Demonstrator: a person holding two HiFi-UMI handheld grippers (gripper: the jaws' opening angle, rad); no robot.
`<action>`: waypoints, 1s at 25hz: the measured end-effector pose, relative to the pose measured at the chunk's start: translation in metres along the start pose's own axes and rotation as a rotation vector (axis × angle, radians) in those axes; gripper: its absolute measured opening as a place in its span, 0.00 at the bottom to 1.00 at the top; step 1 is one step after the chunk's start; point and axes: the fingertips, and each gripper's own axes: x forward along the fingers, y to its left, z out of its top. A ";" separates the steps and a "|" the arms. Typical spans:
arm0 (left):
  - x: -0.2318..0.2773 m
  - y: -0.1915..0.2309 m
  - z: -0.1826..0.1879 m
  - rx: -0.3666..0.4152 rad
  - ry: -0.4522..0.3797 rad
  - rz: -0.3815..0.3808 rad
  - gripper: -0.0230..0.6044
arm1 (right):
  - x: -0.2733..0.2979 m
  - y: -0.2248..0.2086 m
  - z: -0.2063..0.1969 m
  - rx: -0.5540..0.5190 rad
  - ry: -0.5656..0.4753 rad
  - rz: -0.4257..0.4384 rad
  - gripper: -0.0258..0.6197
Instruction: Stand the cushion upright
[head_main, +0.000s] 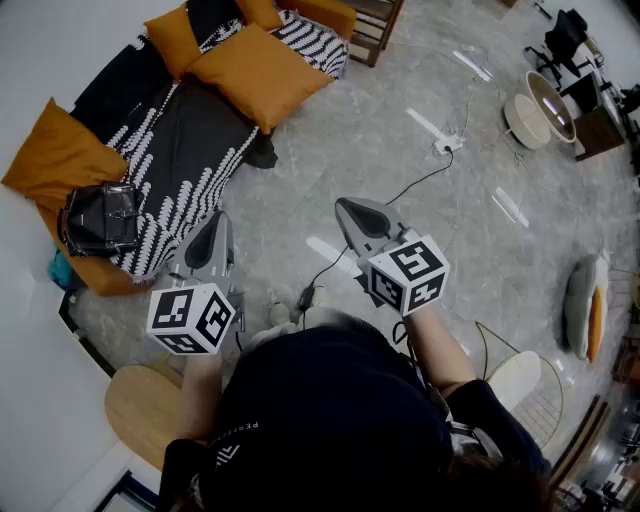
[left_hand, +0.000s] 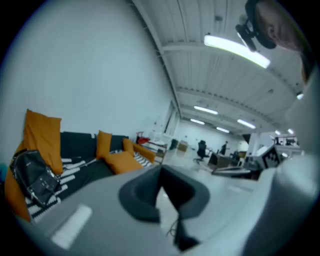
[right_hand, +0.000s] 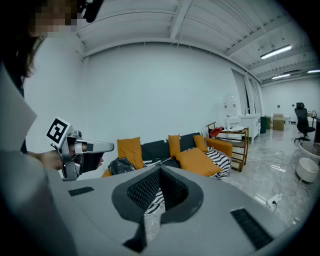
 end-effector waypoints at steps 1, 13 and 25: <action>0.001 -0.002 0.000 -0.001 0.000 0.000 0.05 | 0.000 -0.003 0.000 0.009 -0.003 0.001 0.03; 0.030 -0.022 0.001 0.031 -0.009 0.021 0.05 | 0.000 -0.034 0.002 0.016 -0.003 0.033 0.03; 0.056 -0.029 -0.014 -0.021 0.006 0.063 0.05 | 0.008 -0.047 -0.002 0.032 0.026 0.108 0.03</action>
